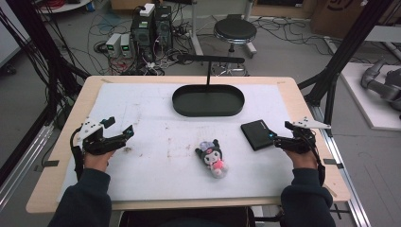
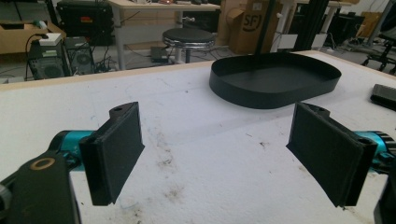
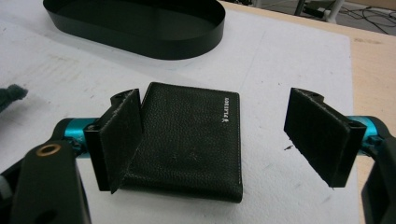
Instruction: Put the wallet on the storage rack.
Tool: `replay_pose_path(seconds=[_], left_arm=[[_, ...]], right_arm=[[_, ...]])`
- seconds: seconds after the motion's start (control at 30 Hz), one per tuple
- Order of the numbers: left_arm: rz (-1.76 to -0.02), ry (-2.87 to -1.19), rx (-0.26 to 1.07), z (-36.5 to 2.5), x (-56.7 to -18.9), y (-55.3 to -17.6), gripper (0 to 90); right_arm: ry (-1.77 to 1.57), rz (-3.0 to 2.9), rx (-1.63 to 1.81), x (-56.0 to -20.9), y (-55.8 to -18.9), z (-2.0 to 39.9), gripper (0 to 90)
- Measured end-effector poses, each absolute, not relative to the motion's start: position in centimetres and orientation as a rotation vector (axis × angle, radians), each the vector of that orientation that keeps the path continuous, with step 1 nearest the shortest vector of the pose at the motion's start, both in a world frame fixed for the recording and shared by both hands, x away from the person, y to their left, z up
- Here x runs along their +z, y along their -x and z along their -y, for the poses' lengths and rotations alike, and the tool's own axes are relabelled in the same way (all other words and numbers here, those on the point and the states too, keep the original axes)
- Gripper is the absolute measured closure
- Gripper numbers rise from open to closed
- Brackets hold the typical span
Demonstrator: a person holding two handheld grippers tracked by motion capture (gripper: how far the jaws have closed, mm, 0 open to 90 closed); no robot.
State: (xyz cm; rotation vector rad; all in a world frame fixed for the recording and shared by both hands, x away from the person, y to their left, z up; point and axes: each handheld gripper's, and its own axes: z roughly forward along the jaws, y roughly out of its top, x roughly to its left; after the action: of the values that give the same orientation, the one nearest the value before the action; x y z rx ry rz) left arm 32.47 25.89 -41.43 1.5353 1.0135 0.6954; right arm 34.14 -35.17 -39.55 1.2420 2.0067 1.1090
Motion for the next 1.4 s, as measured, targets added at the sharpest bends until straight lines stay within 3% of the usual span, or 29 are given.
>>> replay_pose_path(seconds=[0.83,0.9,1.4], left_arm=[[-0.996,-1.6,0.682,-25.6,-41.8,-32.9,18.5],[-1.0,-1.606,0.682,-25.6,-41.9,-32.9,18.5],[-1.033,-1.622,0.68,-25.7,-42.2,-32.5,19.8]], right_arm=[[-1.337,-2.083,1.036,-41.8,-35.7,35.5,20.6],[-1.36,-2.099,1.022,-42.4,-36.4,35.5,26.0],[-1.454,-2.237,1.041,-44.6,-38.8,35.7,30.9]])
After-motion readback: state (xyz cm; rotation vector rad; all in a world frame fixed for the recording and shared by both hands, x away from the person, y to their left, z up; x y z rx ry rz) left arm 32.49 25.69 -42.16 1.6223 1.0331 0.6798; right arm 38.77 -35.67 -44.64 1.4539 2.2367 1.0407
